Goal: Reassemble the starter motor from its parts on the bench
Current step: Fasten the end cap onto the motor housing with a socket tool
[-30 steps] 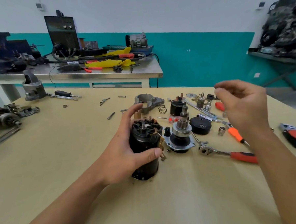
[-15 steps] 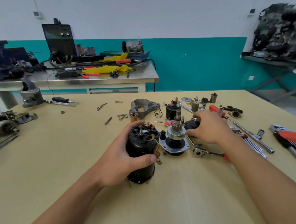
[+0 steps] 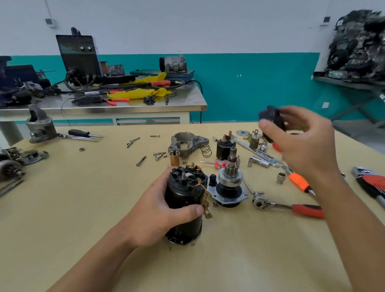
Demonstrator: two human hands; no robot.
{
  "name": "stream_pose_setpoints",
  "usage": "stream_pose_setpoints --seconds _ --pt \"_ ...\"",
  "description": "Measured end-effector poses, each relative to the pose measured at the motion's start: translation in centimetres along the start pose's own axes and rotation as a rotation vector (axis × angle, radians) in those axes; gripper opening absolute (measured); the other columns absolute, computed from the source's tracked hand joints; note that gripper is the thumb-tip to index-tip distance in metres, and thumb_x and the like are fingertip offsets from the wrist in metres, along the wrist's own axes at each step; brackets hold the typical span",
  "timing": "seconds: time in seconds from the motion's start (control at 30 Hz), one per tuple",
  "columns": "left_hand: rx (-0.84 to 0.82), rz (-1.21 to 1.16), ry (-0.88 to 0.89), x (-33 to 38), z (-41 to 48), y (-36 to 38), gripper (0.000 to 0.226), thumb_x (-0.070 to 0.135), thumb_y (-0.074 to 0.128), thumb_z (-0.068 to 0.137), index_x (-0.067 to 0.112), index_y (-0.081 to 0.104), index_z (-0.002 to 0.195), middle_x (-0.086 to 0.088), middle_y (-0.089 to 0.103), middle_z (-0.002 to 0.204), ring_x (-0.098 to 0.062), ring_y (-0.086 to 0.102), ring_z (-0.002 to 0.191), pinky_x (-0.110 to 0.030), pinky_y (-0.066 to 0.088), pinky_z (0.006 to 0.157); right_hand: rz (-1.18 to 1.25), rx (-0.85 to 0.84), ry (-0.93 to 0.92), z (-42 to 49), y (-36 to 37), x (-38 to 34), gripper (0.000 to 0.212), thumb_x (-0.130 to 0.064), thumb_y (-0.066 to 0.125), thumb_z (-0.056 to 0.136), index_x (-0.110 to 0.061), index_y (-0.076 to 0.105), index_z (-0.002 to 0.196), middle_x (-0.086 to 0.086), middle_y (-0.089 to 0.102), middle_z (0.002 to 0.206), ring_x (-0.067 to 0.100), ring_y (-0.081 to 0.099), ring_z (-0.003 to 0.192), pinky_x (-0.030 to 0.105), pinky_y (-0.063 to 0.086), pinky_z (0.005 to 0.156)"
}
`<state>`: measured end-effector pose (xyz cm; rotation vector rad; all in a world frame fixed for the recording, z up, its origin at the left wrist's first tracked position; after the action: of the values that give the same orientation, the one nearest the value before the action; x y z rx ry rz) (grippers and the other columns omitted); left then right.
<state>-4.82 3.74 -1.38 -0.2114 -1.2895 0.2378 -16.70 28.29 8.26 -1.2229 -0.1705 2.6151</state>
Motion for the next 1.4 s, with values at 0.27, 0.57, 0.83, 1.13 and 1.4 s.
stream_pose_setpoints --seconds 0.27,0.57,0.83,1.13,1.4 --pt "-0.102 -0.084 0.020 0.8 0.9 0.5 0.037 0.024 0.075 0.061 0.020 0.062 0.096 -0.012 0.066 0.088 -0.023 0.065 0.083 -0.037 0.053 0.076 0.350 -0.887 -0.154 -4.5 9.7 -5.4 0.053 -0.025 0.084 0.072 -0.024 0.067 0.123 0.003 0.069 0.122 0.026 0.062 0.118 0.051 0.053 0.096" --pt "-0.135 -0.246 0.003 -0.1 1.0 0.4 0.054 0.019 0.069 0.052 0.013 0.062 0.106 0.002 0.065 0.084 -0.015 0.061 0.079 -0.022 0.050 0.067 0.300 -1.193 -0.065 -3.8 11.9 -5.0 0.057 -0.001 0.075 0.079 0.000 0.057 0.132 0.017 0.063 0.129 0.031 0.058 0.124 0.055 0.046 0.105" --pt "-0.137 -0.275 -0.015 -0.4 1.0 0.2 0.060 0.021 0.067 0.052 0.004 0.057 0.109 -0.005 0.065 0.090 -0.019 0.062 0.083 -0.028 0.050 0.070 0.256 -1.296 -0.129 -4.2 12.5 -6.0 0.061 0.005 0.070 0.081 -0.001 0.052 0.138 0.014 0.055 0.141 0.026 0.050 0.134 0.050 0.039 0.113" --pt "-0.142 -0.252 -0.018 0.0 1.1 0.5 0.057 0.022 0.066 0.053 0.005 0.057 0.107 -0.008 0.063 0.092 -0.021 0.060 0.086 -0.029 0.049 0.072 0.178 -1.377 -0.211 -4.5 12.1 -6.6 0.058 0.017 0.061 0.080 -0.007 0.057 0.133 0.000 0.052 0.145 0.011 0.043 0.139 0.029 0.033 0.117" --pt "-0.156 -0.280 -0.035 -0.3 0.9 0.5 0.059 0.023 0.066 0.055 0.007 0.057 0.111 -0.004 0.063 0.091 -0.018 0.061 0.084 -0.028 0.049 0.070 0.160 -1.371 -0.227 -5.5 12.9 -6.9 0.057 0.004 0.064 0.076 -0.020 0.059 0.128 0.001 0.055 0.143 0.013 0.047 0.136 0.039 0.035 0.117"
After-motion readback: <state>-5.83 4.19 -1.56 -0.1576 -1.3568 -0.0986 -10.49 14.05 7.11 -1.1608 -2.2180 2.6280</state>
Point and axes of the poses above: each hand's wrist, its own z-axis towards the middle knuckle, its own y-axis out of the palm, x = y × z, the point moved 7 cm from there along z, towards the middle knuckle
